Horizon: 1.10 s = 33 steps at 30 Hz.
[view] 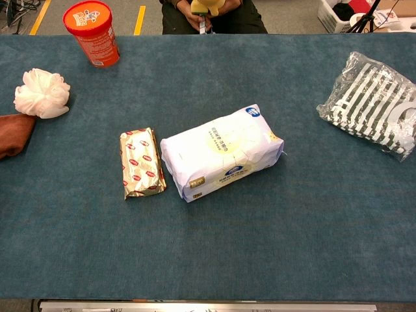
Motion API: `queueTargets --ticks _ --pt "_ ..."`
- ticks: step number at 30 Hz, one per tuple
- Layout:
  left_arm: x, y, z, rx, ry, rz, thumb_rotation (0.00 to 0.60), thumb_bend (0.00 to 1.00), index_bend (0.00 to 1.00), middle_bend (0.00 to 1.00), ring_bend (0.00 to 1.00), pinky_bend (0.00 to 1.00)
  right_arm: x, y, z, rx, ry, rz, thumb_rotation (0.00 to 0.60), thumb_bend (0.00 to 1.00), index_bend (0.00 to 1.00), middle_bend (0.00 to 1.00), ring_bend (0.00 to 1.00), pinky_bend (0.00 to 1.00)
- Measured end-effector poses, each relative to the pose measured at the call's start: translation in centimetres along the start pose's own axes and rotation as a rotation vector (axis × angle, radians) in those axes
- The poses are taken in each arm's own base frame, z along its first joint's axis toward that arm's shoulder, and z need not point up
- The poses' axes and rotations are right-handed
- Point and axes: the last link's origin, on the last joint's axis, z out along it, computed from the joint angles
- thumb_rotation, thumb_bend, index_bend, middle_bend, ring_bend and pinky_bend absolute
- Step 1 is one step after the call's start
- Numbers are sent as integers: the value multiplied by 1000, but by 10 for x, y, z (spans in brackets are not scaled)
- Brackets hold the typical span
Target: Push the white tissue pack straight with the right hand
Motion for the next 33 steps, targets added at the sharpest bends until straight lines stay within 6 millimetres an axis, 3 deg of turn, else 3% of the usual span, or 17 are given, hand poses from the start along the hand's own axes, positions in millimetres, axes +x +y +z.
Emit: queueTargets --ticks 17,24,33 --pt "3 0 -2 -3 9 -10 600 346 254 249 187 219 -3 -26 3 161 -145 82 600 0 0 173 0 5" --pt "4 -3 -7 8 11 -9 600 346 254 249 187 219 -5 -51 19 265 -198 26 600 0 0 167 0 5" --pt "7 -9 -11 27 18 -11 600 346 254 249 187 219 -29 -90 56 323 -279 21 598 0 0 110 0 3"
